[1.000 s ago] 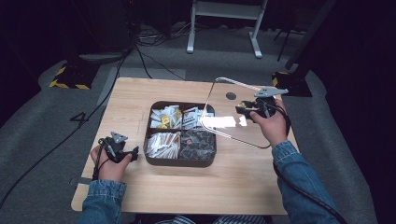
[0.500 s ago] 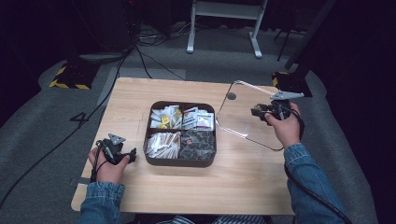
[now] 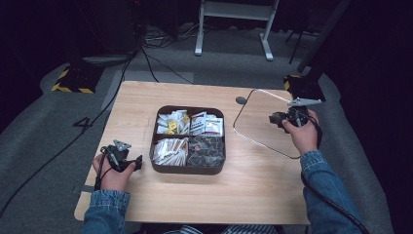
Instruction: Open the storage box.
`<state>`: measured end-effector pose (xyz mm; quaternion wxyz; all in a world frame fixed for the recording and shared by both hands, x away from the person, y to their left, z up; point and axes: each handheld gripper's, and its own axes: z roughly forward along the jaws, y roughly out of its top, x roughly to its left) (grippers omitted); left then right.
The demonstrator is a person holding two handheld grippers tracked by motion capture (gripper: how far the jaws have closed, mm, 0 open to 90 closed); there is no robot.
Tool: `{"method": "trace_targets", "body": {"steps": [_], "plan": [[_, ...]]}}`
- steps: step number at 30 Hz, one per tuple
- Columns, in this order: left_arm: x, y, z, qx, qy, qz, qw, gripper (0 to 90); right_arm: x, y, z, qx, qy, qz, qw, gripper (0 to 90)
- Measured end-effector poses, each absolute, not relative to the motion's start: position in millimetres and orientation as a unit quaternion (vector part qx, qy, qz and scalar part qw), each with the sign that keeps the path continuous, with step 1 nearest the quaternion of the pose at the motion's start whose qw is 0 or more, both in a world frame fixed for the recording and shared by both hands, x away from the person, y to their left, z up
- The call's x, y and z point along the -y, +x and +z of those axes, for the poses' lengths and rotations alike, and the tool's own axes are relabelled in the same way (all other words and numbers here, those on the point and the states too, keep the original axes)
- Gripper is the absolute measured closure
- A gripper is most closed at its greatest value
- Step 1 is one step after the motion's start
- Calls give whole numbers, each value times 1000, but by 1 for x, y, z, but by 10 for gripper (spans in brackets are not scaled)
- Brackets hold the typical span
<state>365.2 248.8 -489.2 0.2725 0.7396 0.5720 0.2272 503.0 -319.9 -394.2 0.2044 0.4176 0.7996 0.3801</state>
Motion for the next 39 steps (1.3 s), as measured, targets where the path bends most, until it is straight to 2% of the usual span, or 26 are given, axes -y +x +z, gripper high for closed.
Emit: {"method": "trace_targets", "body": {"steps": [13, 39], "plan": [[-248, 365, -491, -565, 745, 228, 271, 241, 333, 507, -416, -799, 440, 358, 198, 586], [-246, 367, -497, -556, 755, 218, 271, 231, 329, 510, -461, -807, 459, 328, 177, 586]]}}
